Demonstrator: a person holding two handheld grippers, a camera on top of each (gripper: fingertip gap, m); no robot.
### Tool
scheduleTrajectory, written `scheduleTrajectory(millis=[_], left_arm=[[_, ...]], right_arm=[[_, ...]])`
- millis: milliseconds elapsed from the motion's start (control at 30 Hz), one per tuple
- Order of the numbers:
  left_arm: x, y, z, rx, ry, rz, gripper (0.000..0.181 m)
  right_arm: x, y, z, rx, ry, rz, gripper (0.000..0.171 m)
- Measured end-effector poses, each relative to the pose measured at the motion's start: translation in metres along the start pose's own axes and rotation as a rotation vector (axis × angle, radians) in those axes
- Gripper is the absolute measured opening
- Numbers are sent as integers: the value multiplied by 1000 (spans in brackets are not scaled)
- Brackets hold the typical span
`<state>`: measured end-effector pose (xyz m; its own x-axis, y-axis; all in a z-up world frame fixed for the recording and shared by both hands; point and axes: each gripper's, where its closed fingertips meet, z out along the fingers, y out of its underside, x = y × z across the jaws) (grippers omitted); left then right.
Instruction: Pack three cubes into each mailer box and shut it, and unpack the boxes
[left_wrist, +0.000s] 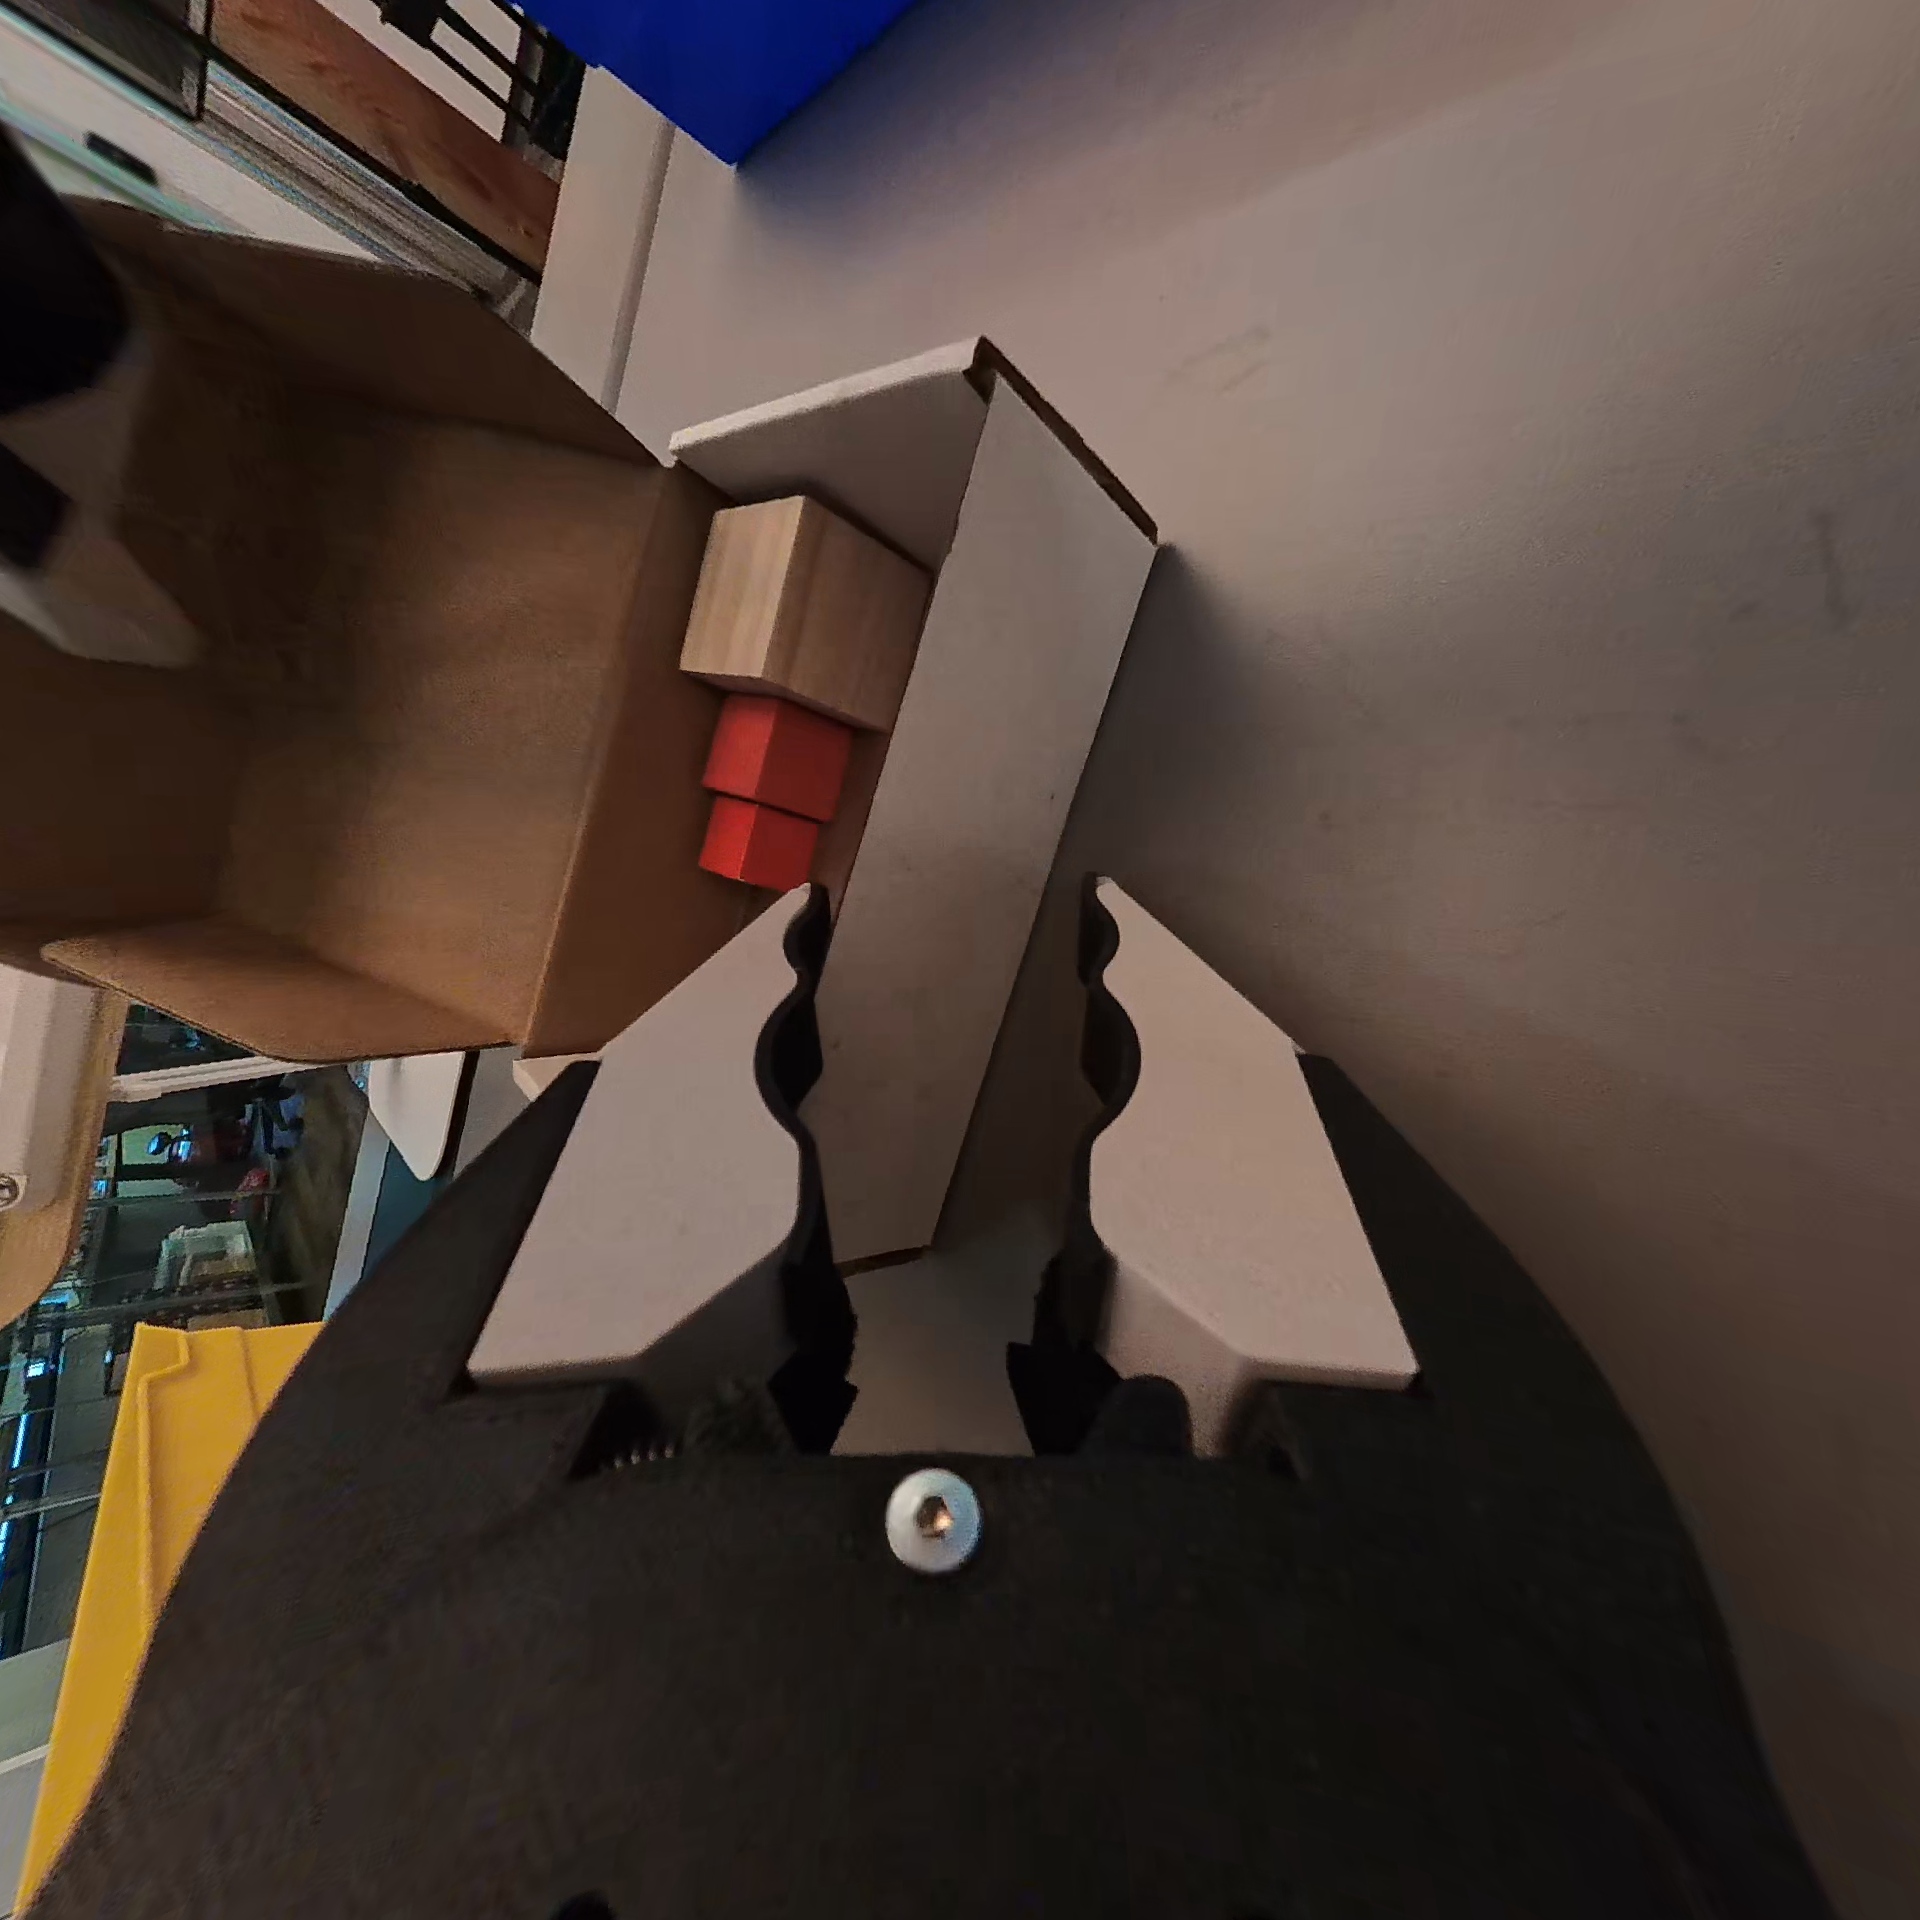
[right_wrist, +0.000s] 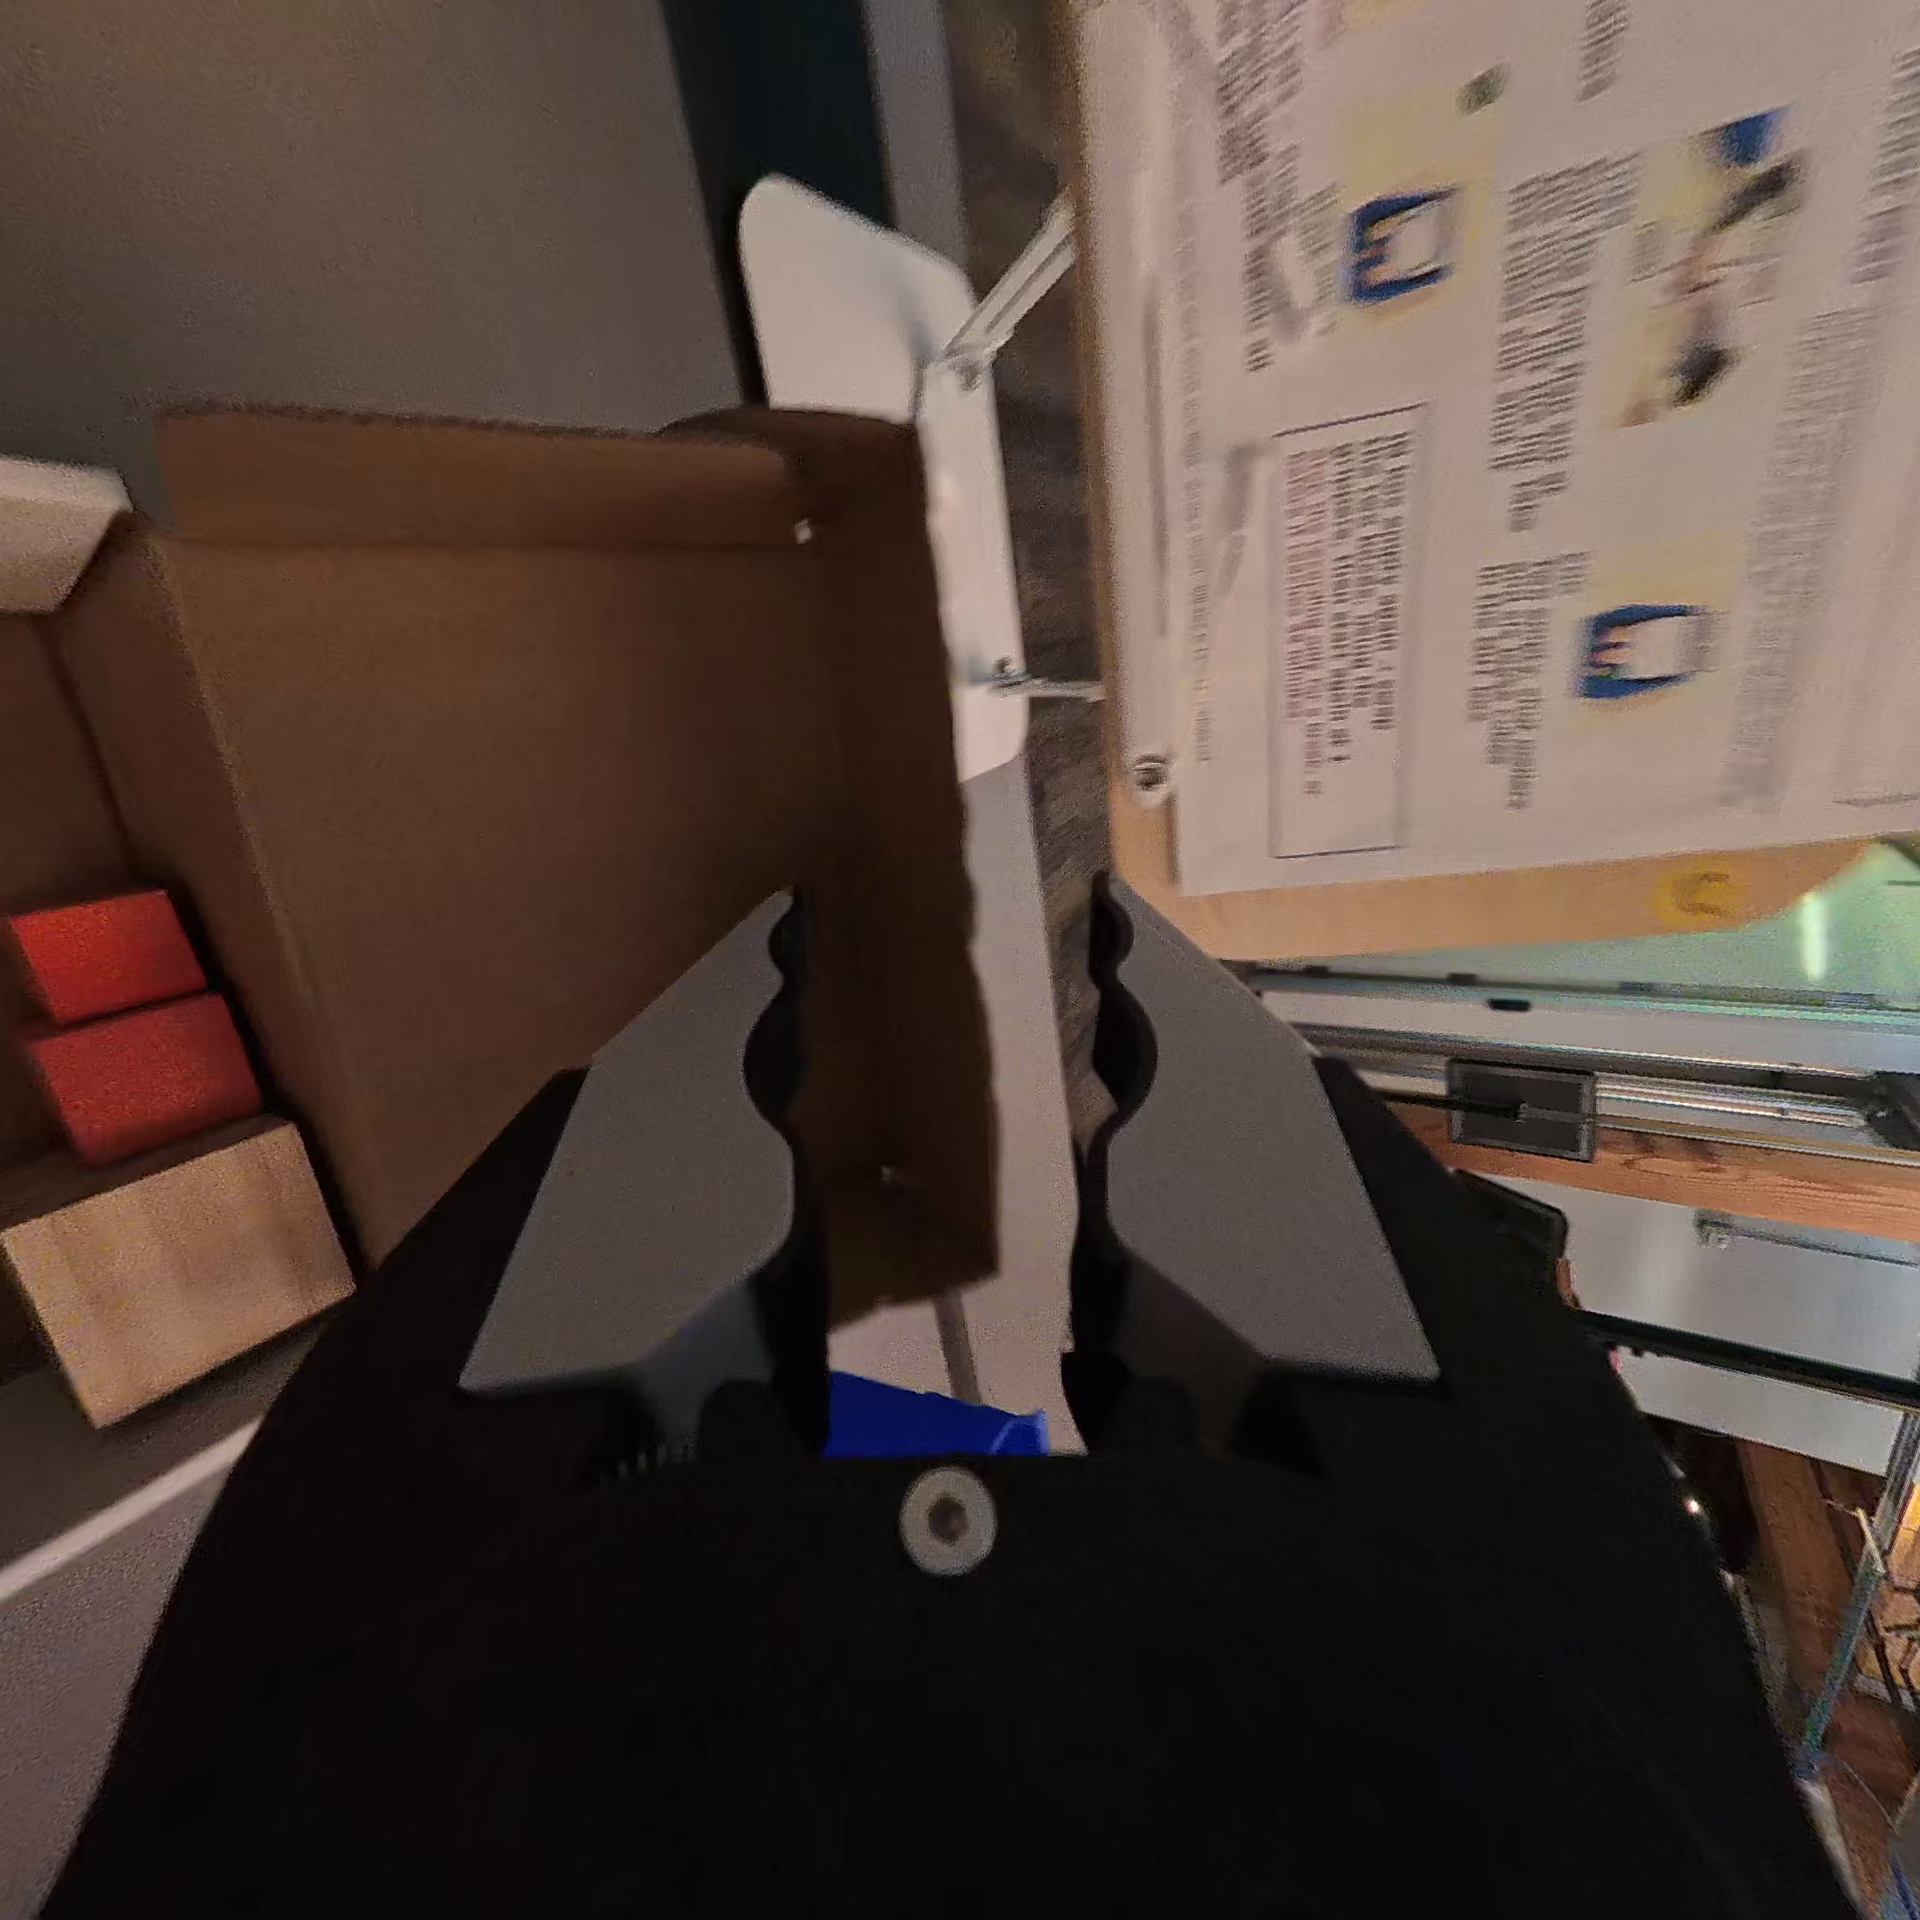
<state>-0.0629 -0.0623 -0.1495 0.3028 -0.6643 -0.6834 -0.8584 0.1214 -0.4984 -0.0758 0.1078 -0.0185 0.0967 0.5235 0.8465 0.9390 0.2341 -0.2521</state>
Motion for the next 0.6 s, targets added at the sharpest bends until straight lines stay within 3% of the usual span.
scheduleTrajectory(millis=[100,233,367,600], left_arm=[[0,0,0,-2,-2,4,46],[0,0,0,-5,-8,14,46],[1,-2,-1,-3,-16,28,46],[1,-2,0,-5,-22,30,46]], right_arm=[[4,-10,-36,83,-28,41,48],[-78,-11,-77,177,-444,35,38],[-125,34,-64,-14,-537,21,38],[-151,50,-51,-101,-585,88,35]])
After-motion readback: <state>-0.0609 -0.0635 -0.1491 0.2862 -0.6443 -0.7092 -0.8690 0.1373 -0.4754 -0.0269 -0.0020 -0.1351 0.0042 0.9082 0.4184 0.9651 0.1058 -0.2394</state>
